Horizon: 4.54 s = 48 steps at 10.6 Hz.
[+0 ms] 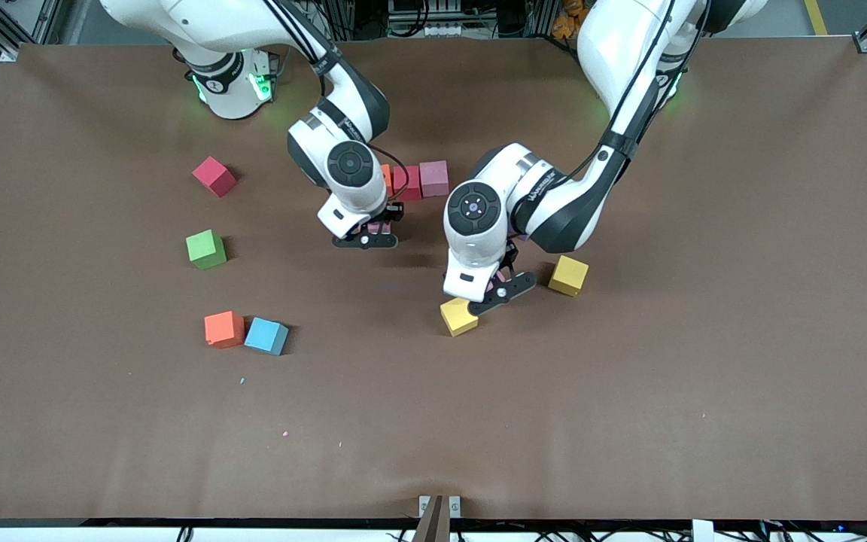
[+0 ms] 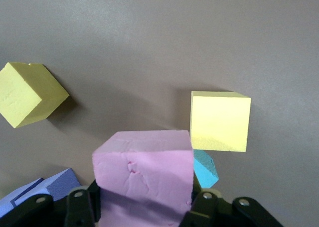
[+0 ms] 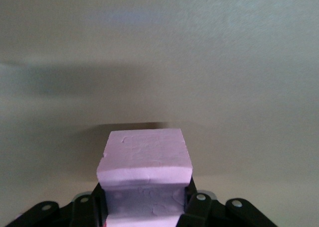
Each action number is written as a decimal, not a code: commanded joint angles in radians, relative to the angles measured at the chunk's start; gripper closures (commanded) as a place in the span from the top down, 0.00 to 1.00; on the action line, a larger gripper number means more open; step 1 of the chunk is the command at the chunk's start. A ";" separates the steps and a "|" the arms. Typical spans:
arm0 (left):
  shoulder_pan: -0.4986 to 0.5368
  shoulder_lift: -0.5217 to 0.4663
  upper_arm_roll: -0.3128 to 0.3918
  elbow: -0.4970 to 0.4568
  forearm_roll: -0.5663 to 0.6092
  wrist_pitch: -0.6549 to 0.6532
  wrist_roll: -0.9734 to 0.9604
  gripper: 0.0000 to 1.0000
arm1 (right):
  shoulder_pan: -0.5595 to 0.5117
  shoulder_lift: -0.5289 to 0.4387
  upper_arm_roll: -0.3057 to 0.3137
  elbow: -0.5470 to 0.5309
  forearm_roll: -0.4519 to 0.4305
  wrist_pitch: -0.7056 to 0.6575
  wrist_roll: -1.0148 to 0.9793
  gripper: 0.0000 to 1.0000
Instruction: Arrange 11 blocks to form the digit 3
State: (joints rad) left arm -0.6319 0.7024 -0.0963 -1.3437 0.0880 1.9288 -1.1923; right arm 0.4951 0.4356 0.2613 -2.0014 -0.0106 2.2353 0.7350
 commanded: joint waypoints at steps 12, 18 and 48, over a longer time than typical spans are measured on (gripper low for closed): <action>0.026 -0.015 0.004 -0.015 -0.008 -0.001 0.013 0.00 | 0.007 0.015 0.050 -0.039 -0.026 0.003 0.027 0.18; 0.031 -0.012 0.004 -0.015 -0.010 -0.001 0.013 0.00 | 0.003 0.025 0.050 -0.039 -0.025 0.004 0.029 0.26; 0.027 -0.064 -0.005 -0.023 -0.022 -0.063 -0.024 0.00 | -0.271 0.193 -0.240 0.346 -0.040 0.050 -0.278 1.00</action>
State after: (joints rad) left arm -0.6061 0.6594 -0.1026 -1.3466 0.0844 1.8766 -1.2018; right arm 0.2263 0.5953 0.0212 -1.6869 -0.0271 2.2782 0.4584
